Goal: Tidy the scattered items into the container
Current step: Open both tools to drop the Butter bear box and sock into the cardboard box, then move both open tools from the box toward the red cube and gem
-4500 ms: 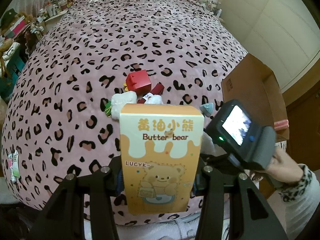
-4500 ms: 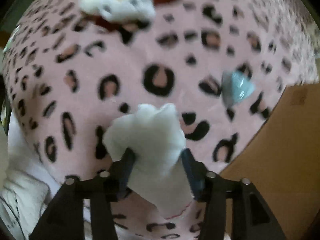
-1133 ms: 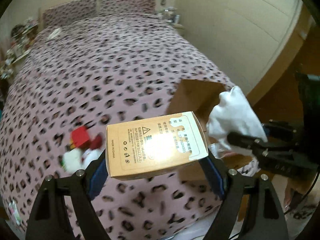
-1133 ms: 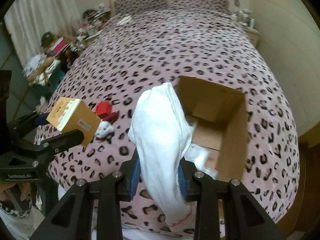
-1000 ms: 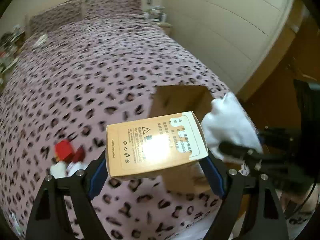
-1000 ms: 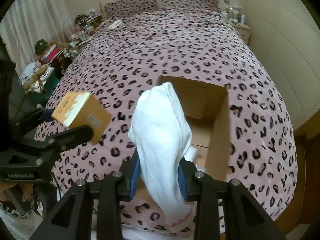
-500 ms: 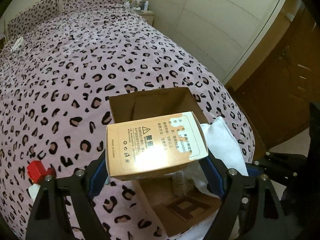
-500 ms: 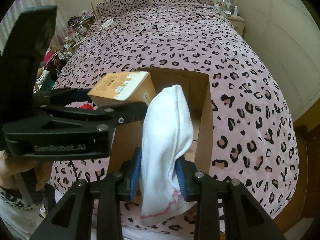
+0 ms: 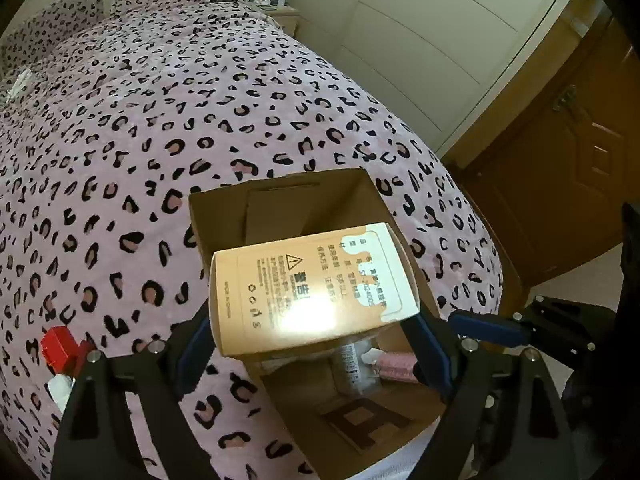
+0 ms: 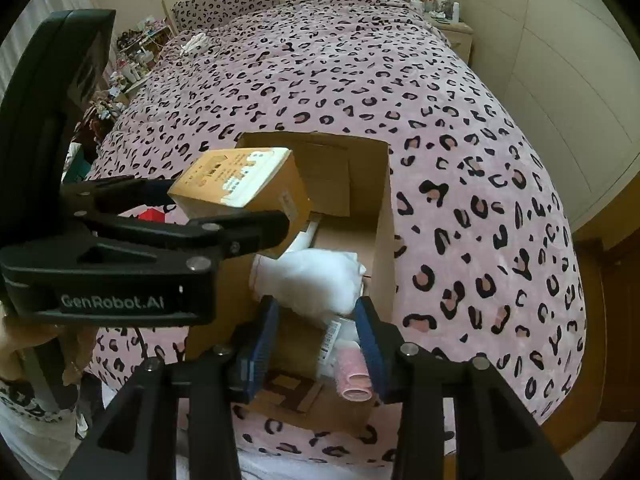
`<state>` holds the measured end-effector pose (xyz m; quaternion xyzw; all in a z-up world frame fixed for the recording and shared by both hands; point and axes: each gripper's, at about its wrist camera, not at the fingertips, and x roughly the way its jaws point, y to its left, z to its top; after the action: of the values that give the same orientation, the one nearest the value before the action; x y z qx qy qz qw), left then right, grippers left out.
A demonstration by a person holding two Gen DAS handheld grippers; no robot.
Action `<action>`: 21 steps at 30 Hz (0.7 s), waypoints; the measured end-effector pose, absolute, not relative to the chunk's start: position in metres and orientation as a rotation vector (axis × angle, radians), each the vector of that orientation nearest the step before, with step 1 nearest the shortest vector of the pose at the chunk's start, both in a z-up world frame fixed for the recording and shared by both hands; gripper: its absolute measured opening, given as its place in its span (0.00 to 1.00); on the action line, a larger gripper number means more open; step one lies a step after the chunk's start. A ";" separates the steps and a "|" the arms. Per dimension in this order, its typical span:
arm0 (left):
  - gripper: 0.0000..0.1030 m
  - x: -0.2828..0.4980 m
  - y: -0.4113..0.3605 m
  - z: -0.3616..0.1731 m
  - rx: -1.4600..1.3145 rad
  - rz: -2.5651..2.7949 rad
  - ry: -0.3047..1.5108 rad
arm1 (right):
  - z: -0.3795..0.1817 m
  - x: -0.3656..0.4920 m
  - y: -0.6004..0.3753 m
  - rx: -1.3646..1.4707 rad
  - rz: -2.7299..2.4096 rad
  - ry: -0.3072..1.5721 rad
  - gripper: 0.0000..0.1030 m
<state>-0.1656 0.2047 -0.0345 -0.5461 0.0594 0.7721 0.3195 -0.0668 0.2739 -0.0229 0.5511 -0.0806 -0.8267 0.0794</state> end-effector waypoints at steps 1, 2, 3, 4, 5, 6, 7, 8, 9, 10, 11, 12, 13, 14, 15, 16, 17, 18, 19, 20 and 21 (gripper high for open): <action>0.86 -0.165 0.204 -0.034 -1.442 2.030 0.157 | -0.023 -0.066 0.274 1.650 -2.476 -0.237 0.41; 0.86 -0.165 0.204 -0.033 -1.457 2.028 0.156 | -0.023 -0.066 0.273 1.656 -2.479 -0.227 0.41; 0.86 -0.165 0.204 -0.033 -1.477 2.030 0.159 | -0.023 -0.065 0.272 1.664 -2.485 -0.215 0.41; 0.86 -0.165 0.204 -0.033 -1.493 2.041 0.172 | -0.023 -0.065 0.272 1.672 -2.495 -0.201 0.41; 0.86 -0.163 0.204 -0.030 -1.493 2.057 0.191 | -0.023 -0.065 0.271 1.677 -2.508 -0.187 0.41; 0.86 -0.161 0.205 -0.029 -1.486 2.072 0.222 | -0.023 -0.065 0.271 1.684 -2.519 -0.172 0.41; 0.86 -0.159 0.207 -0.027 -1.478 2.084 0.253 | -0.023 -0.064 0.271 1.690 -2.531 -0.160 0.41; 0.86 -0.157 0.209 -0.026 -1.472 2.093 0.279 | -0.022 -0.064 0.271 1.692 -2.541 -0.151 0.41; 0.86 -0.156 0.211 -0.025 -1.468 2.100 0.298 | -0.022 -0.063 0.271 1.693 -2.548 -0.148 0.41; 0.86 -0.154 0.213 -0.024 -1.463 2.107 0.319 | -0.021 -0.062 0.272 1.692 -2.550 -0.152 0.41; 0.86 -0.154 0.215 -0.023 -1.460 2.111 0.329 | -0.020 -0.062 0.273 1.688 -2.551 -0.159 0.41; 0.86 -0.153 0.215 -0.022 -1.456 2.115 0.333 | -0.019 -0.061 0.274 1.686 -2.551 -0.163 0.41; 0.86 -0.152 0.214 -0.022 -1.454 2.120 0.333 | -0.019 -0.060 0.275 1.686 -2.551 -0.168 0.41; 0.86 -0.151 0.213 -0.021 -1.450 2.124 0.328 | -0.018 -0.059 0.276 1.684 -2.552 -0.171 0.41; 0.86 -0.150 0.210 -0.019 -1.440 2.127 0.319 | -0.016 -0.058 0.276 1.682 -2.556 -0.170 0.41; 0.86 -0.149 0.208 -0.017 -1.428 2.132 0.310 | -0.015 -0.057 0.276 1.677 -2.563 -0.161 0.41; 0.86 -0.147 0.203 -0.013 -1.417 2.141 0.301 | -0.013 -0.056 0.275 1.670 -2.571 -0.152 0.41; 0.86 -0.145 0.201 -0.011 -1.411 2.146 0.295 | -0.012 -0.055 0.274 1.661 -2.575 -0.145 0.41; 0.86 -0.143 0.196 -0.008 -1.407 2.152 0.288 | -0.011 -0.054 0.272 1.655 -2.574 -0.143 0.41; 0.86 -0.141 0.189 -0.005 -1.405 2.160 0.278 | -0.010 -0.053 0.270 1.650 -2.570 -0.145 0.41; 0.86 -0.139 0.183 -0.003 -1.403 2.167 0.273 | -0.008 -0.053 0.267 1.640 -2.560 -0.149 0.41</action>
<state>-0.1385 0.1832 -0.0034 -0.5206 0.1013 0.8039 0.2692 -0.0529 0.2669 -0.0083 0.5382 -0.0490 -0.8400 0.0488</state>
